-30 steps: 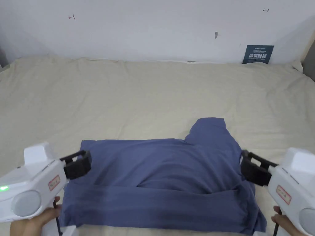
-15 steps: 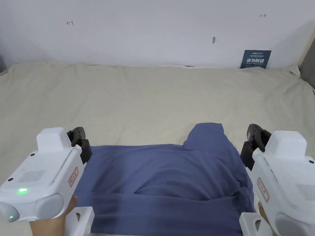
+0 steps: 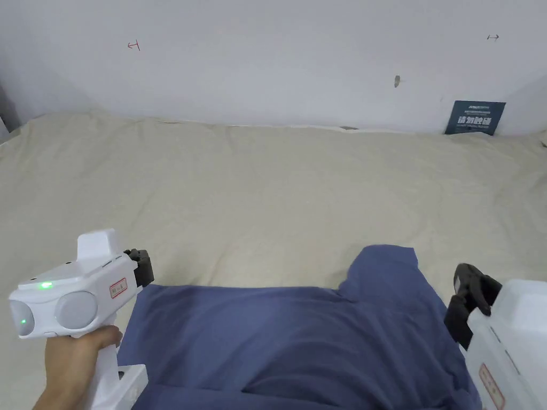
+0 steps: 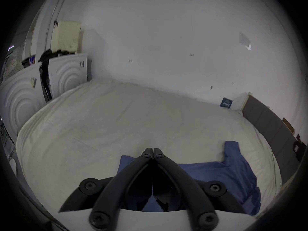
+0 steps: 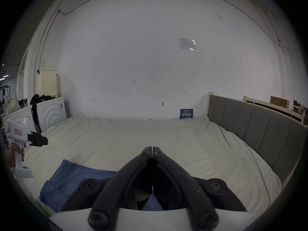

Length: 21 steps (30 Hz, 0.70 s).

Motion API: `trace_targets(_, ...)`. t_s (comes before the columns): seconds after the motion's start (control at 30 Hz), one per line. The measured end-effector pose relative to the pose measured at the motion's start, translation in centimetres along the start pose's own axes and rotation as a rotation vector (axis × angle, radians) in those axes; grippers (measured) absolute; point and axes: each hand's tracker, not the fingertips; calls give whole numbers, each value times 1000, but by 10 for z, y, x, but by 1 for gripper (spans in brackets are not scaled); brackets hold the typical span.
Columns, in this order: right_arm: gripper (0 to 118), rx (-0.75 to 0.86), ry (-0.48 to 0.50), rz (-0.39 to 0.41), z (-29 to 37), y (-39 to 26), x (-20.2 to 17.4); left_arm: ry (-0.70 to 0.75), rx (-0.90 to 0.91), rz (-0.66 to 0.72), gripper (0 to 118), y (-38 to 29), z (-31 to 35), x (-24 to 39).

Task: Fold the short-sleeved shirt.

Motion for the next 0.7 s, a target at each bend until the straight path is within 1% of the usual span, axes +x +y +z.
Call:
trace_targets(0.07,1,-22,-4,5,-16,-3,-1,31,-61,19,4,5,-29,-20)
trace_targets(0.1,1,-34,-7,9,-24,-6,-1,50,-97,21,12,6,-45,-31)
trace_targets(0.13,1,-45,-11,12,-32,-9,0,69,-113,31,36,6,-57,-40)
trace_targets(0.2,1,-66,-23,14,-48,-17,1,67,-161,54,91,2,-79,-57)
trace_targets(0.23,1,-75,-29,10,-55,-21,2,77,-193,58,114,0,-90,-63)
trace_targets(0.27,2,-90,-36,4,-60,-23,1,94,-241,52,116,-3,-102,-70)
trace_targets(0.3,2,-108,-41,0,-66,-26,1,124,-260,38,113,-6,-111,-74)
trace_targets(0.33,2,-118,-44,-3,-70,-29,2,132,-241,34,107,-9,-118,-76)
trace_targets(0.4,2,-137,-50,-12,-80,-37,6,147,-300,22,97,-16,-132,-81)
trace_targets(0.43,2,-149,-56,-14,-84,-40,7,153,-334,11,95,-20,-139,-83)
trace_targets(0.47,2,-159,-61,-18,-87,-43,9,148,-366,-2,95,-26,-145,-86)
trace_targets(0.5,2,-169,-64,-23,-90,-45,11,132,-384,-23,85,-32,-150,-84)
trace_targets(0.53,2,-180,-67,-30,-92,-48,13,129,-393,-47,70,-37,-155,-81)
trace_targets(0.57,2,-193,-67,-41,-94,-50,16,164,-401,-77,60,-43,-160,-75)
trace_targets(0.6,2,-202,-67,-50,-96,-51,18,183,-341,-122,61,-49,-165,-77)
trace_targets(0.63,2,-211,-66,-60,-97,-52,21,190,-345,-138,56,-48,-166,-74)
trace_targets(0.67,2,-226,-64,-66,-100,-53,24,176,-349,-129,46,-45,-165,-71)
trace_targets(0.7,2,-240,-63,-73,-104,-54,27,156,-341,-129,25,-44,-162,-67)
